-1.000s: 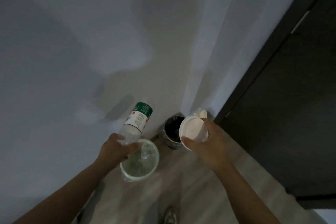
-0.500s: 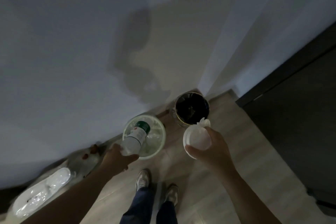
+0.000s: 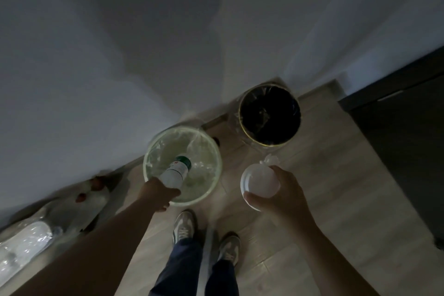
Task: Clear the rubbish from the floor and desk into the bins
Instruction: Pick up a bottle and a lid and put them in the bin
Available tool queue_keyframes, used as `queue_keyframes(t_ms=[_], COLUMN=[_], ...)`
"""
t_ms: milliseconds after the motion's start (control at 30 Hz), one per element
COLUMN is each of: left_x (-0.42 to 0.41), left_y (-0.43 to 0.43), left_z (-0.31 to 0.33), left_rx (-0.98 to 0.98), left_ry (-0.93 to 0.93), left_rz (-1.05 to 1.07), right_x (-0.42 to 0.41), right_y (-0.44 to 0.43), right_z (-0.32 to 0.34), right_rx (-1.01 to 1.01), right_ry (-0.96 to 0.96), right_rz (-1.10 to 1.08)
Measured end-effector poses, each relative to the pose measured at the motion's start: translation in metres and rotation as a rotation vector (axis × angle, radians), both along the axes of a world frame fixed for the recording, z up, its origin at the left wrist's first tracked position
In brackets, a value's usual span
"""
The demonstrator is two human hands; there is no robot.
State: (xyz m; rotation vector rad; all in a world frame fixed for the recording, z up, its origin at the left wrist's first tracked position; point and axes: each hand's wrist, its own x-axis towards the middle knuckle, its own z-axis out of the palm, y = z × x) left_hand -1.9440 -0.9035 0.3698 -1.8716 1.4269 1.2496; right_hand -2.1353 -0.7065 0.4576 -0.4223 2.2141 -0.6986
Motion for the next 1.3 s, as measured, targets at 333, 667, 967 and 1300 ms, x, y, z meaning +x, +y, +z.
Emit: queue_keyframes(t_ms=[333, 667, 967, 1300], left_x=[-0.022, -0.036, -0.068, -0.091], left_y=[-0.022, -0.022, -0.049, -0.062], left_z=[-0.083, -0.068, -0.056, -0.064], left_rx=[-0.061, -0.069, -0.198, -0.346], left_ry=[0.001, 0.058, 0.219, 0.294], left_rz=[-0.280, -0.682, -0.861, -0.901], right_x=[-0.005, -0.028, -0.124, -0.161], right_y=[-0.020, -0.032, -0.085, -0.105], right_z=[-0.100, -0.118, -0.141, -0.173], right_rx=[0.081, 0.251, 0.326, 0.259], right_ry=[-0.014, 0.053, 0.274, 0.271], right_rz=[0.005, 0.144, 0.166, -0.012])
